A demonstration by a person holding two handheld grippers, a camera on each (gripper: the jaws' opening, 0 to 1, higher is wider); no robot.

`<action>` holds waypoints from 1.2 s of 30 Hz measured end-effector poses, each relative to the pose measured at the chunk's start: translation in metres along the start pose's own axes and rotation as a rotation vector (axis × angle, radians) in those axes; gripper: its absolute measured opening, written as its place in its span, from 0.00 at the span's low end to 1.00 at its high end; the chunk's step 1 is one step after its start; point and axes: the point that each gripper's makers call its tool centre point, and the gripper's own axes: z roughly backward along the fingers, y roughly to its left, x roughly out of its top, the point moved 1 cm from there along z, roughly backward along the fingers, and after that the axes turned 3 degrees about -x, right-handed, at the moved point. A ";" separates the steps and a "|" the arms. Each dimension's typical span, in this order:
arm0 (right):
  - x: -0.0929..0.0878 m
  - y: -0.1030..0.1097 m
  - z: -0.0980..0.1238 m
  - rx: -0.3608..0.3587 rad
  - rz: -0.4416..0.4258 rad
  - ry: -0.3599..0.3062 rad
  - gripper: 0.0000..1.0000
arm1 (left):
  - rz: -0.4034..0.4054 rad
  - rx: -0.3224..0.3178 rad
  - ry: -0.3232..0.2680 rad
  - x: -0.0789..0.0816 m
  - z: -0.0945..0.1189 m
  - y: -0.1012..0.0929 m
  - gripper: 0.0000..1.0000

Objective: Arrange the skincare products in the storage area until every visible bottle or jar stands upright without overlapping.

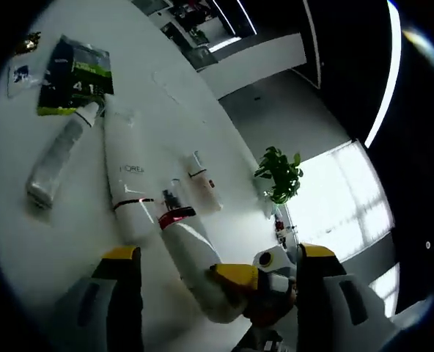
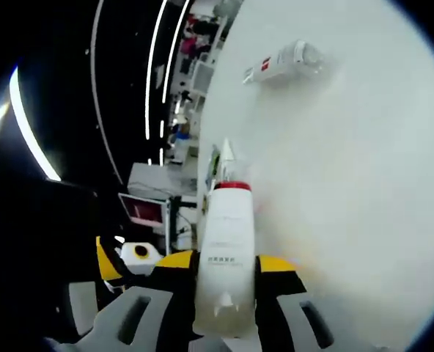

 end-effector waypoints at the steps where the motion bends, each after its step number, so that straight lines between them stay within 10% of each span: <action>1: -0.001 0.001 0.001 0.007 -0.003 0.004 0.23 | 0.005 0.002 0.004 -0.003 -0.001 0.000 0.81; 24: -0.016 0.026 0.004 -0.023 0.274 0.023 0.23 | 0.032 0.129 -0.075 -0.003 -0.014 0.012 0.55; 36: -0.017 0.040 0.009 -0.132 0.684 -0.023 0.23 | 0.143 0.060 -0.197 0.013 -0.010 0.002 0.32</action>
